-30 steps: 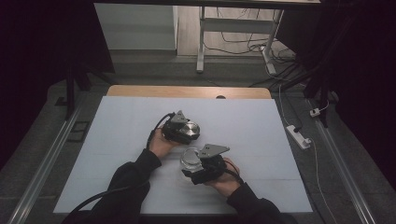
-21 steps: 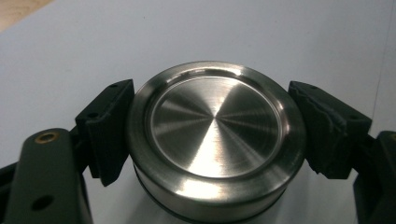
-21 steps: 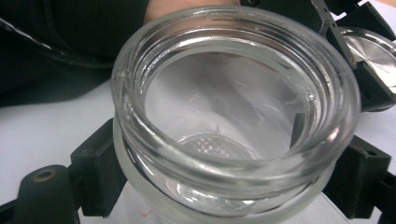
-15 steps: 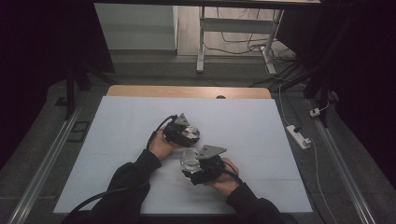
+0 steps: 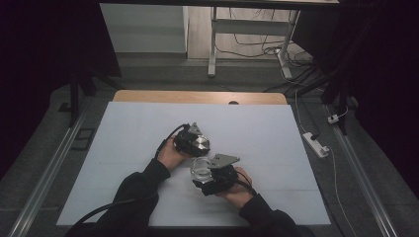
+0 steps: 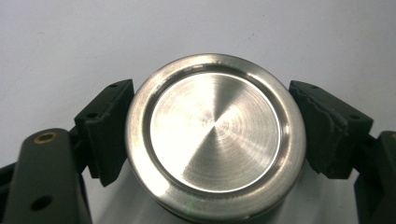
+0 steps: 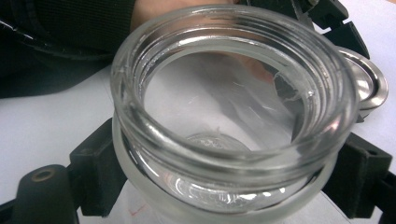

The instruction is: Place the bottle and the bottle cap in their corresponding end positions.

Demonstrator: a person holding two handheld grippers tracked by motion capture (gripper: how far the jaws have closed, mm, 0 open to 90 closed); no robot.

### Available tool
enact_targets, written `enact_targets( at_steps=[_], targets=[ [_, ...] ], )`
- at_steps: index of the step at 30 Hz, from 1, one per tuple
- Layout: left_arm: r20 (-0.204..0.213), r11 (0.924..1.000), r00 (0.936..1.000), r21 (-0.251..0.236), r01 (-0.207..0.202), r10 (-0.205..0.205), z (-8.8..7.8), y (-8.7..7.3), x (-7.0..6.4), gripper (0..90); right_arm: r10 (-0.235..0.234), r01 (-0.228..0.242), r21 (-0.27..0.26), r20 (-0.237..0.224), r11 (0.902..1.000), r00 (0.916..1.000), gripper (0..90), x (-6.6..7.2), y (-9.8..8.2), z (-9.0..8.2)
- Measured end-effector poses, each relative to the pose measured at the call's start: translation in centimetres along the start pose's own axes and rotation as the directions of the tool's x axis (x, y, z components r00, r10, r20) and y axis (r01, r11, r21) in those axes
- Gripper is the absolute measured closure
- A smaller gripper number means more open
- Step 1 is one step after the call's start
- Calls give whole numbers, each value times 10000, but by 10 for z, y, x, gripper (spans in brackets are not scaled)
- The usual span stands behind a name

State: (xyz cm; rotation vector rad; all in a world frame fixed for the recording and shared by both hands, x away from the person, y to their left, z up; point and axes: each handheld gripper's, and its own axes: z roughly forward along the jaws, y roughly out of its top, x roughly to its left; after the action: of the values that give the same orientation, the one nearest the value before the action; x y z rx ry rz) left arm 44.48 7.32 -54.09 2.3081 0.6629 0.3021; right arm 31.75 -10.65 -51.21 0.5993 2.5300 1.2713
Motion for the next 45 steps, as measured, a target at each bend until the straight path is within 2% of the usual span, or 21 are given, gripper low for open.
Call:
enact_targets(
  at_steps=[8,15,18,23,27,35,45],
  targets=[
    [83,9997,9996,22,254,-254,1,0,1,188,42,-42,16,-27,10000,10000,138,0,0,0],
    [152,9994,9994,155,299,-301,0,0,1,126,98,-98,-8,-164,10000,9998,131,-2,-1,-1],
    [165,9987,9987,162,490,-492,0,-1,1,97,251,-253,-41,-300,9997,9992,115,-4,-1,-2],
    [82,9979,9980,158,626,-627,-5,0,1,64,424,-429,-101,-409,9990,9983,93,-6,0,-4],
    [252,9966,9966,265,782,-789,-9,0,3,49,517,-518,-20,-424,9987,9978,76,-6,0,-6],
    [180,9952,9961,483,851,-861,-19,-3,5,39,650,-647,81,-505,9979,9966,60,-7,-1,-12],
    [231,9941,9952,533,942,-956,-29,-8,2,27,630,-618,224,-572,9978,9964,12,-4,-3,-17]
  ],
)
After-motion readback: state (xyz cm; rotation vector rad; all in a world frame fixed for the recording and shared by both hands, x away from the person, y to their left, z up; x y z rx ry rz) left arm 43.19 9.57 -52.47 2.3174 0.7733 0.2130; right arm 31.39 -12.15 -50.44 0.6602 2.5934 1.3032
